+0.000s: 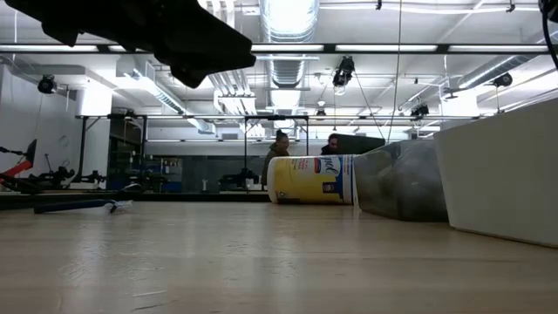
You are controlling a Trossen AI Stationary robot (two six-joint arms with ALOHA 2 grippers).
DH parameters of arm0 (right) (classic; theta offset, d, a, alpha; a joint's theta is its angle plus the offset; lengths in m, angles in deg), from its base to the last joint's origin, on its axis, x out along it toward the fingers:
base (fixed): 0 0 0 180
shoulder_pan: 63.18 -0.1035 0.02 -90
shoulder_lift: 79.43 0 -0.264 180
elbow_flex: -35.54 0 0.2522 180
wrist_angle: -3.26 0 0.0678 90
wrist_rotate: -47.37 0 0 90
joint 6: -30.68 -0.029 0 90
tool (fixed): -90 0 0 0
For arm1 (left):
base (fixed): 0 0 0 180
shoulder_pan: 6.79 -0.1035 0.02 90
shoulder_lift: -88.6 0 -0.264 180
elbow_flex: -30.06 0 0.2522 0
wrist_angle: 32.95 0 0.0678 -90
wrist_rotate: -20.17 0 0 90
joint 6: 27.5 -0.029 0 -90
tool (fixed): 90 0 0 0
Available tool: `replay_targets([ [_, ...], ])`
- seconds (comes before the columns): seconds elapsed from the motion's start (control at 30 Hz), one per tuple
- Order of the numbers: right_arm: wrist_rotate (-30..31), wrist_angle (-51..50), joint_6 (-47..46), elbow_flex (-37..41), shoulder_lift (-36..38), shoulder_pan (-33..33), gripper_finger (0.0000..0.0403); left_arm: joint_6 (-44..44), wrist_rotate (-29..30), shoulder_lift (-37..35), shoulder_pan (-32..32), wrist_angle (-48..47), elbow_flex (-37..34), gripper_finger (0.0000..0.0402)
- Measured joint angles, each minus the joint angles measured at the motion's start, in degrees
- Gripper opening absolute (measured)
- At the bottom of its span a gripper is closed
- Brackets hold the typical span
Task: Pick & Place Travel size toiletries
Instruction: Put the razor into the bottom black bin
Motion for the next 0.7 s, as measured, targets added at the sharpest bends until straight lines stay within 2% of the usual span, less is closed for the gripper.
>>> replay_targets([
  [0.13, 2.14, -0.04, 2.31, -0.13, 0.44, 0.02, 0.0157, 0.0, 0.0, -0.24, -0.01, -0.09, 0.0, 0.0165],
  [0.3, 11.42, -0.06, 9.98, -0.18, 0.61, 0.17, 0.0165, 0.0, -0.02, -0.28, 0.0, -0.89, 0.0, 0.0165],
  [0.53, 26.07, 0.11, 25.23, -0.22, 0.61, 2.85, 0.0176, 0.76, -0.02, -0.31, 0.0, -2.95, 0.0, 0.0165],
  [0.7, 31.87, 1.54, 33.46, -0.22, 0.61, 5.81, 0.0182, 2.51, -0.02, -1.01, -0.01, -7.0, 0.15, 0.0165],
])
